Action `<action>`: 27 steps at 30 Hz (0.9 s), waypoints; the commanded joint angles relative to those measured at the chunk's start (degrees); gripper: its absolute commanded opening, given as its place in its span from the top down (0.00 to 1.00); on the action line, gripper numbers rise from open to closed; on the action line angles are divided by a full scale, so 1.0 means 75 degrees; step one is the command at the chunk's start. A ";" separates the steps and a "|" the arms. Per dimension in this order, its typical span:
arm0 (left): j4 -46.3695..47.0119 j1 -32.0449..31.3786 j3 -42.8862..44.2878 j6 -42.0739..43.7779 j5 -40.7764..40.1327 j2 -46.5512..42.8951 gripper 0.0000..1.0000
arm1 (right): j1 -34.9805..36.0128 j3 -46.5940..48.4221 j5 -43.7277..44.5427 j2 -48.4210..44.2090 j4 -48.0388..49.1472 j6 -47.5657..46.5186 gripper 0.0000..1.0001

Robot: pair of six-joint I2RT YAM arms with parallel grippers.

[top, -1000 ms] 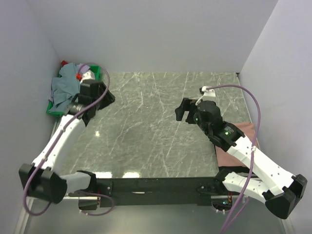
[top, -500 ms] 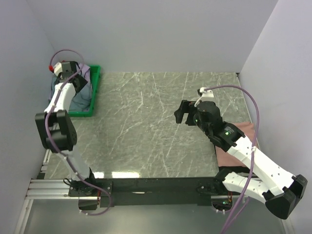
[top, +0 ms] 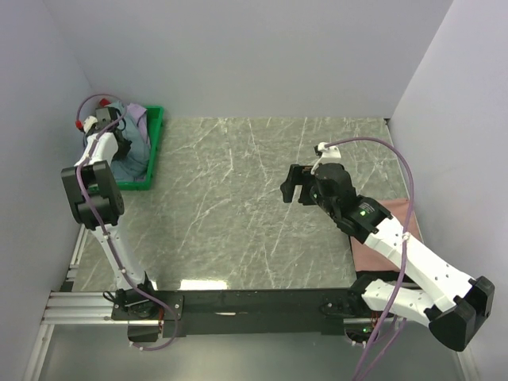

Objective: Fold and stack the t-shirts
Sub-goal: Grab the tshirt from the pile, then move the tshirt to the center of the board

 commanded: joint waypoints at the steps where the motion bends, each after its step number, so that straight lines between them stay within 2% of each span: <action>1: -0.0005 -0.0029 0.0349 0.0013 0.0186 -0.0553 0.91 | -0.0012 -0.0004 -0.0015 -0.0019 0.0160 -0.0065 0.05; 2: 0.0018 -0.0029 0.0325 0.0048 0.0210 -0.0706 0.99 | -0.0024 0.0019 -0.0027 -0.0007 0.0184 -0.0065 0.05; 12: -0.0520 -0.0029 0.0816 0.0927 0.1181 -0.3155 1.00 | -0.0024 0.0324 -0.0355 0.0321 0.0230 0.0286 0.07; 18: -0.0685 -0.0158 0.2174 0.1291 0.3181 -0.4234 1.00 | -0.0024 0.0709 -0.0379 0.0531 0.0430 0.0193 0.08; 21: -0.0697 -0.0555 0.3461 0.1338 0.3817 -0.4446 1.00 | -0.0059 0.1073 -0.0273 0.0672 0.0371 0.0123 0.07; 27: -0.0193 -0.1844 0.4694 0.1115 0.4487 -0.4633 0.99 | -0.0094 0.1414 -0.0297 0.0626 0.0406 0.0134 0.08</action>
